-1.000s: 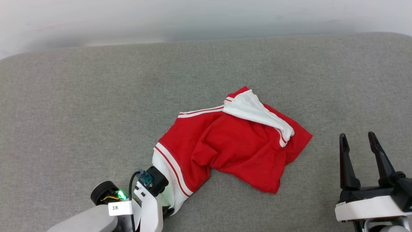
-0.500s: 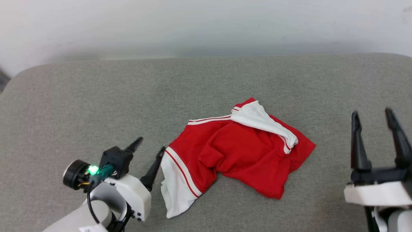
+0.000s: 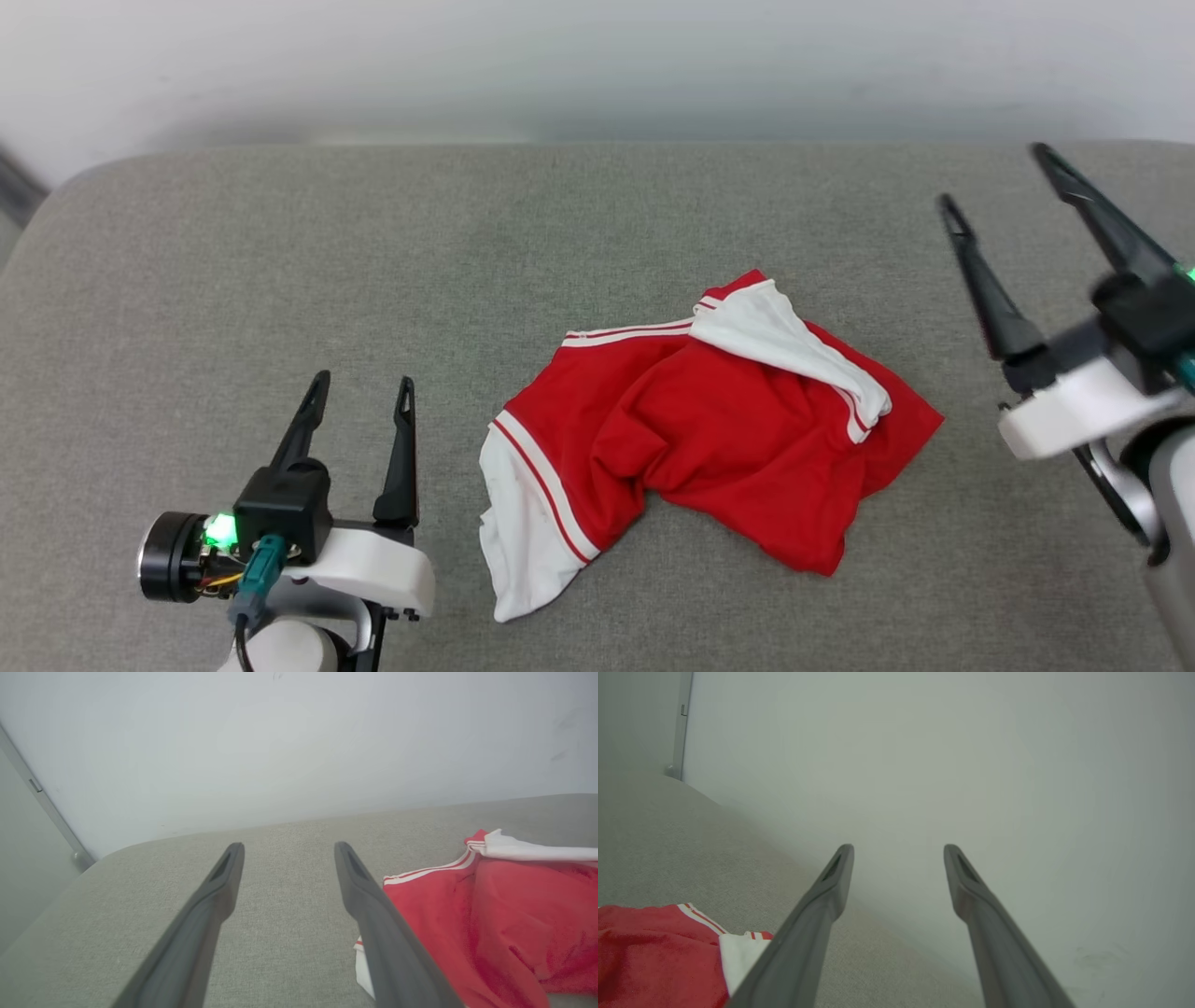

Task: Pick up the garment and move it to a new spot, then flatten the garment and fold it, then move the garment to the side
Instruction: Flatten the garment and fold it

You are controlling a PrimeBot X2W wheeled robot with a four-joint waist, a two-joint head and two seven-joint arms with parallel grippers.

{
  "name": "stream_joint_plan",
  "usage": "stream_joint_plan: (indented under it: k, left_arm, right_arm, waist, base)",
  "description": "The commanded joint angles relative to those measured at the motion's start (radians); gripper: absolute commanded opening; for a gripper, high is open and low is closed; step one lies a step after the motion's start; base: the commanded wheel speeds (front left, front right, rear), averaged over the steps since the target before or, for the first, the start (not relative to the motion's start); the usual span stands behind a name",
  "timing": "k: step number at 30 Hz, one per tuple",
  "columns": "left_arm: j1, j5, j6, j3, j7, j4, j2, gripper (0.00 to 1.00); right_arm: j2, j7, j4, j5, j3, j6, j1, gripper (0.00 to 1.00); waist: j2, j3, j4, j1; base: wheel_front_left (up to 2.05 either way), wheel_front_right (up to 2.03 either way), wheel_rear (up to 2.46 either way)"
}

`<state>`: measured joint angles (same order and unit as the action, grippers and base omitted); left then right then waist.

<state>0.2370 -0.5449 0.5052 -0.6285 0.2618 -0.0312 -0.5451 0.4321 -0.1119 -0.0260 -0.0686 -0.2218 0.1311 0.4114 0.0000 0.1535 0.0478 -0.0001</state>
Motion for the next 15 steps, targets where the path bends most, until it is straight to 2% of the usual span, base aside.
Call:
stream_joint_plan:
  k: [1, 3, 7, 11, 15]
  left_arm:
    - [-0.018, 0.018, -0.003, 0.022, 0.004, -0.005, 0.015, 1.0]
    - [-0.052, 0.056, -0.02, 0.071, 0.003, -0.01, 0.049, 1.0]
    - [-0.091, 0.117, -0.07, 0.155, 0.004, -0.008, 0.119, 1.0]
    - [-0.102, 0.171, -0.138, 0.22, 0.003, 0.012, 0.18, 1.0]
    - [-0.086, 0.222, -0.196, 0.276, 0.004, 0.026, 0.238, 1.0]
  right_arm:
    - [0.034, 0.043, 0.003, -0.019, -0.037, -0.001, 0.031, 1.0]
    - [0.115, 0.159, -0.005, -0.074, -0.162, -0.001, 0.089, 1.0]
    - [0.225, 0.435, -0.04, -0.244, -0.361, -0.001, 0.199, 1.0]
    - [0.291, 0.663, -0.056, -0.383, -0.51, -0.001, 0.295, 1.0]
    - [0.324, 0.807, -0.021, -0.481, -0.627, -0.001, 0.383, 1.0]
  waist:
    - [0.0, 0.01, 0.004, 0.0001]
    - [0.0, 0.024, 0.01, 0.0001]
    - [0.0, 0.055, 0.024, 0.0001]
    - [0.0, 0.095, 0.041, 0.0001]
    - [0.0, 0.136, 0.06, 0.0001]
  base:
    - [0.0, 0.0, 0.0]
    - [0.0, 0.0, 0.0]
    - [0.0, 0.0, 0.0]
    - [0.0, 0.0, 0.0]
    - [0.0, 0.0, 0.0]
